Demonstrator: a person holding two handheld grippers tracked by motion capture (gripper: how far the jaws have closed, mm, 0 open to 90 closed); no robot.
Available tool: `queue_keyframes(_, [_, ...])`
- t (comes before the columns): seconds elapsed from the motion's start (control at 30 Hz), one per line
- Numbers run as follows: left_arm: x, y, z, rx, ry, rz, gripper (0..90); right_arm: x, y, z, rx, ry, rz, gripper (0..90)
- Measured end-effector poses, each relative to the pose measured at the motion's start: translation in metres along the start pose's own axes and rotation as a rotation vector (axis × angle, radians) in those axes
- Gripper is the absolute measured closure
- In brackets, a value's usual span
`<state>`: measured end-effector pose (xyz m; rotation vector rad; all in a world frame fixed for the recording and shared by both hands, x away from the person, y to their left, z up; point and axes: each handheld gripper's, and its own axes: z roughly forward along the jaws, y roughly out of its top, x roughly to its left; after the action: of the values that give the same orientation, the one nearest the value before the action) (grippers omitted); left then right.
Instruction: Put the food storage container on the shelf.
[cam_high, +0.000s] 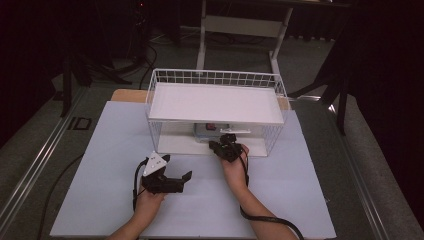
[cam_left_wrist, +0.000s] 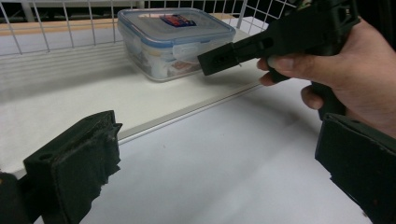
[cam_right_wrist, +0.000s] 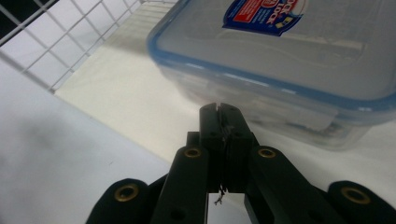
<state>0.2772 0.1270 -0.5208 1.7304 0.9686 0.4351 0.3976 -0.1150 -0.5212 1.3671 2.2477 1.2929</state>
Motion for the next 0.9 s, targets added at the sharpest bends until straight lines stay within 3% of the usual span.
queue_keyframes(0.23, [-0.002,0.001,-0.001,-0.052,-0.052,0.036,0.7,0.002,-0.009,-0.022,-0.019,0.051,-0.012,78.2])
queue_keyframes(0.33, [-0.004,0.003,-0.002,-0.056,-0.067,0.069,0.7,0.004,-0.012,-0.033,-0.031,0.047,-0.044,72.7])
queue_keyframes(0.43, [-0.006,0.007,-0.003,-0.070,-0.068,0.076,0.7,0.003,-0.013,-0.044,-0.046,0.048,-0.053,65.1])
queue_keyframes(0.5, [-0.007,0.010,-0.003,-0.078,-0.070,0.073,0.7,0.002,-0.014,-0.050,-0.062,0.059,-0.054,53.3])
queue_keyframes(0.57, [-0.007,0.010,-0.003,-0.078,-0.070,0.073,0.7,0.003,-0.014,-0.053,-0.065,0.056,-0.063,53.3])
queue_keyframes(0.6, [-0.010,0.015,-0.003,-0.079,-0.077,0.083,0.7,0.004,-0.015,-0.060,-0.084,0.064,-0.069,40.6])
queue_keyframes(0.73, [-0.014,0.022,-0.004,-0.082,-0.087,0.104,0.7,0.007,-0.015,-0.069,-0.109,0.088,-0.074,19.6])
queue_keyframes(0.9, [-0.018,0.029,-0.007,-0.076,-0.116,0.119,0.7,0.011,-0.018,-0.078,-0.123,0.090,-0.123,14.1])
